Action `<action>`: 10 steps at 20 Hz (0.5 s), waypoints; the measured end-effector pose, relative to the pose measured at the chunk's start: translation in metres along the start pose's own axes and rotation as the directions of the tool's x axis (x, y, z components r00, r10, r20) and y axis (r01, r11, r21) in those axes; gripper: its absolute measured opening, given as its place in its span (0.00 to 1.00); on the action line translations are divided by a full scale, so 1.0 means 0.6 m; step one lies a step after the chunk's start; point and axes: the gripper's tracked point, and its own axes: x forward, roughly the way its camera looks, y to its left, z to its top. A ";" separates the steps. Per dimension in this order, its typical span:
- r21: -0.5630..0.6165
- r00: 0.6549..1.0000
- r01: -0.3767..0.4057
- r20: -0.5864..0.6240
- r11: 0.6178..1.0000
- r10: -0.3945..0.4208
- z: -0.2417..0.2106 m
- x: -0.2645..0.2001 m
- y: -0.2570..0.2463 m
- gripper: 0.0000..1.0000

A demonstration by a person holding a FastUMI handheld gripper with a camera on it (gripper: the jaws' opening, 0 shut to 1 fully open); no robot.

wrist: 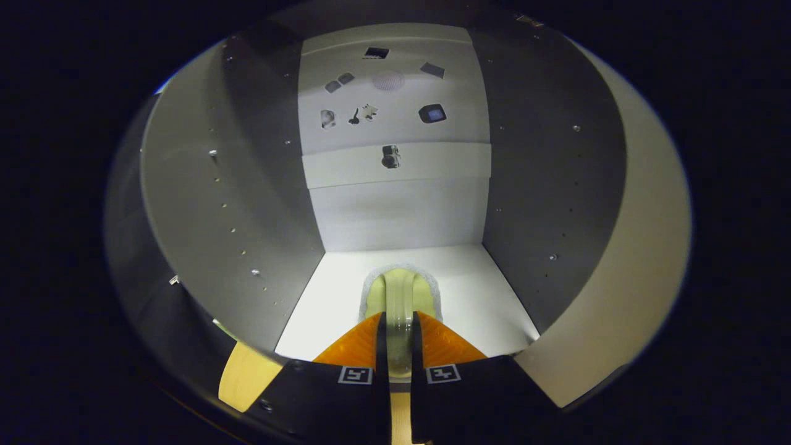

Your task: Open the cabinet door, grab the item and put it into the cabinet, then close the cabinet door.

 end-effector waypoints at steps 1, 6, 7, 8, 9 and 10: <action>0.000 1.000 0.002 -0.005 1.000 -0.002 0.000 0.016 -0.001 0.17; -0.030 0.998 0.011 -0.057 1.000 -0.012 -0.027 0.074 -0.006 0.17; -0.035 0.998 0.014 -0.060 0.999 -0.016 -0.029 0.081 -0.008 0.16; -0.039 0.998 0.018 -0.061 0.999 -0.020 -0.031 0.088 -0.009 0.16; -0.036 0.998 0.020 -0.065 0.999 -0.022 -0.033 0.092 -0.010 0.16; -0.032 0.997 0.018 -0.071 0.999 -0.021 -0.036 0.097 -0.009 0.17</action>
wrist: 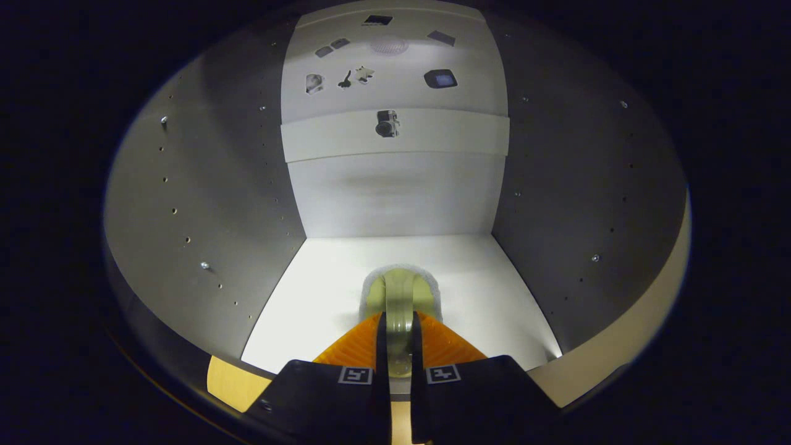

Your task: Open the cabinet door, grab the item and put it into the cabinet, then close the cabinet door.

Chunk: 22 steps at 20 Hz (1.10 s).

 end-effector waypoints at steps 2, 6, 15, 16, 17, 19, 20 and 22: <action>0.008 1.000 0.009 0.008 1.000 -0.009 0.003 0.009 -0.003 0.18; -0.027 1.000 0.023 0.009 0.999 -0.022 -0.002 0.011 -0.007 0.50; 0.027 0.980 0.062 0.189 0.998 -0.066 0.046 -0.073 -0.029 1.00; 0.035 0.970 0.064 0.231 0.997 -0.070 0.058 -0.099 -0.032 1.00; 0.046 0.960 0.059 0.271 0.997 -0.069 0.069 -0.129 -0.034 1.00; 0.067 0.937 0.054 0.342 0.996 -0.074 0.086 -0.191 -0.041 1.00; 0.070 0.920 0.059 0.382 0.996 -0.082 0.097 -0.225 -0.048 1.00; 0.071 0.889 0.074 0.448 0.995 -0.098 0.112 -0.293 -0.063 1.00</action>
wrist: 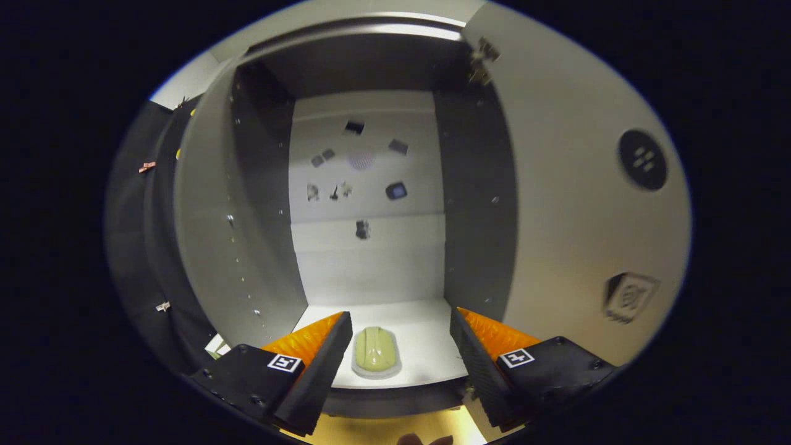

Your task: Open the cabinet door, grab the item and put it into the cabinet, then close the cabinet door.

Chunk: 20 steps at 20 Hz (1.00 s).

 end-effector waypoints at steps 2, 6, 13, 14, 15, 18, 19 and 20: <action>0.001 0.998 -0.004 0.061 1.000 0.004 0.035 -0.056 -0.008 1.00; -0.007 0.987 -0.005 0.159 1.000 0.006 0.084 -0.172 -0.035 0.99; -0.060 0.976 -0.054 0.205 0.997 0.066 0.098 -0.369 -0.066 0.99; -0.059 0.975 -0.064 0.211 0.996 0.075 0.101 -0.399 -0.076 1.00; -0.053 0.974 -0.069 0.214 0.996 0.079 0.104 -0.421 -0.086 0.99; -0.034 0.975 -0.070 0.207 0.997 0.075 0.106 -0.474 -0.129 0.98; -0.034 0.975 -0.067 0.211 0.997 0.073 0.116 -0.485 -0.142 0.98; -0.031 0.974 -0.054 0.218 0.998 0.059 0.121 -0.496 -0.162 0.98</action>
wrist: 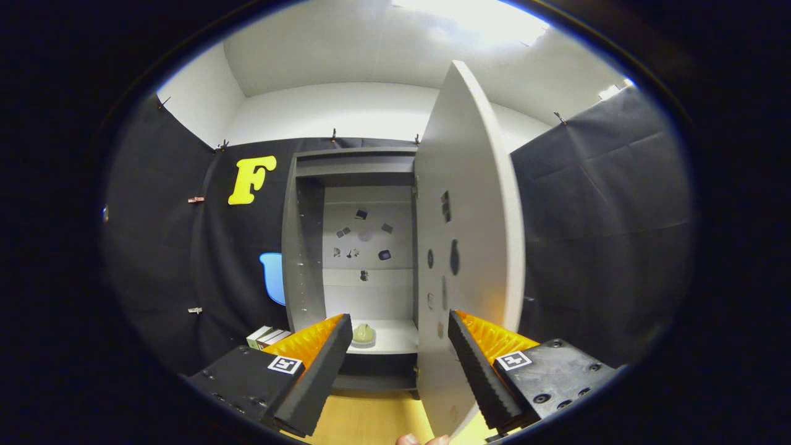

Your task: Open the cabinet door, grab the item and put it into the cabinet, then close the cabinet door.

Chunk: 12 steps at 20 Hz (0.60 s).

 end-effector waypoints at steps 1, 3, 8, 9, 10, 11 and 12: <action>0.008 1.000 0.005 0.001 1.000 -0.005 0.005 -0.013 -0.017 0.98; 0.022 1.000 0.031 -0.004 0.999 -0.031 0.008 -0.031 -0.061 0.98; 0.022 0.982 0.187 -0.032 0.982 -0.186 -0.001 -0.055 -0.209 0.97; 0.009 0.976 0.216 -0.036 0.976 -0.215 -0.008 -0.050 -0.235 0.97; -0.008 0.969 0.241 -0.046 0.970 -0.241 -0.016 -0.044 -0.258 0.97; -0.022 0.965 0.254 -0.056 0.967 -0.255 -0.028 -0.034 -0.276 0.97; -0.033 0.960 0.269 -0.071 0.963 -0.271 -0.042 -0.021 -0.287 0.97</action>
